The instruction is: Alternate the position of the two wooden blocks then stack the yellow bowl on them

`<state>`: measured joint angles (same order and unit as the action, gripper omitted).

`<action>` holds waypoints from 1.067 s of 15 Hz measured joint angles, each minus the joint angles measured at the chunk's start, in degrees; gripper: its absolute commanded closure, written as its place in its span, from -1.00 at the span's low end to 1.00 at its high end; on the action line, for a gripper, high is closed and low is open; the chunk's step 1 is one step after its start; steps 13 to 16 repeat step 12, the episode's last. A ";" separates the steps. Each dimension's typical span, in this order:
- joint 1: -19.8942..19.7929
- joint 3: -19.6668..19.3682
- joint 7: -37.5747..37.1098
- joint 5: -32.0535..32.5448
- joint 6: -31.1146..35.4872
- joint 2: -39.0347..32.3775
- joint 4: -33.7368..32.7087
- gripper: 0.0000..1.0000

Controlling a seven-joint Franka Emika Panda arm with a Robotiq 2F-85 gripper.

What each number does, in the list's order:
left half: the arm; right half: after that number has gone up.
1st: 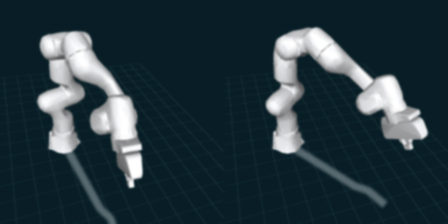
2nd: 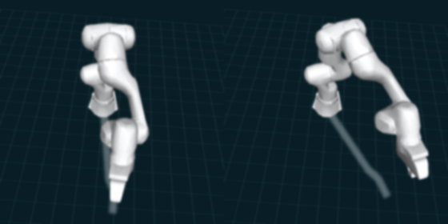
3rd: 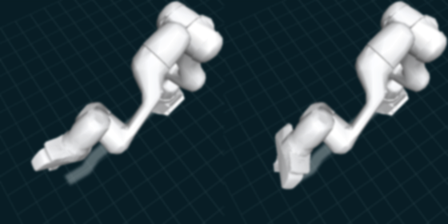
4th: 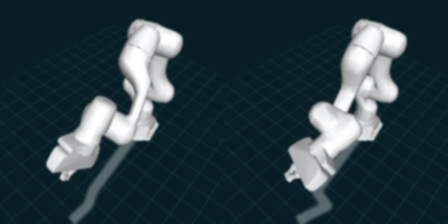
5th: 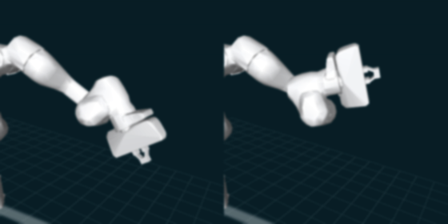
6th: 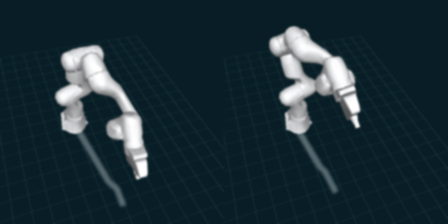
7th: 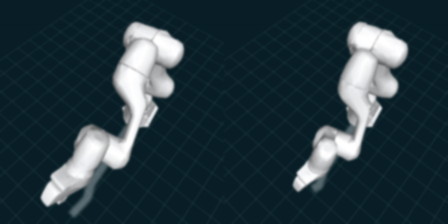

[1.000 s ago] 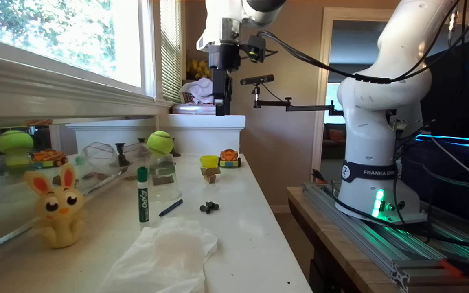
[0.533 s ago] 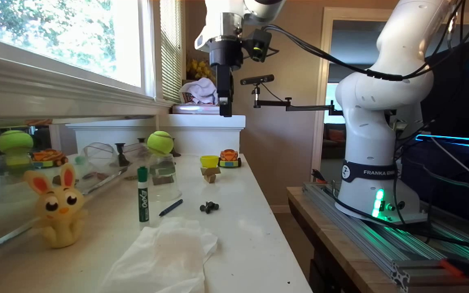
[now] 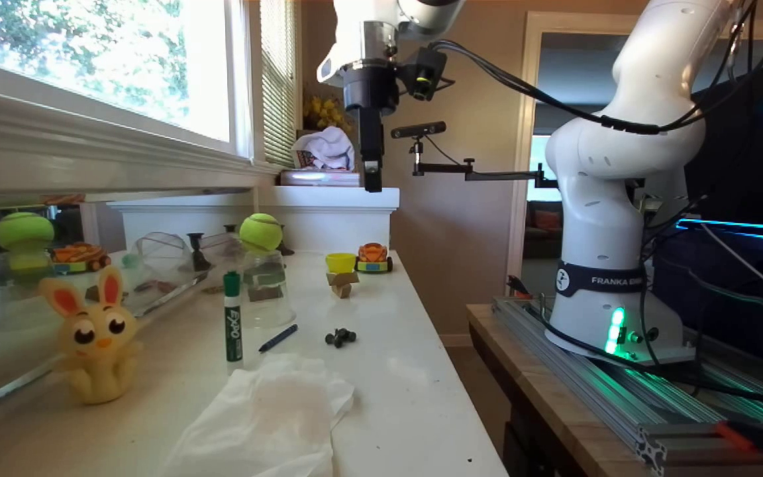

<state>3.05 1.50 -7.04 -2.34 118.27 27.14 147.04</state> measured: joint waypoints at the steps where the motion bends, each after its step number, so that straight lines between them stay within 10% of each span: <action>1: 0.01 0.16 0.17 0.00 -0.01 -0.02 0.00 -1.00; 16: 0.02 1.09 1.33 0.18 0.00 -0.03 0.00 -1.00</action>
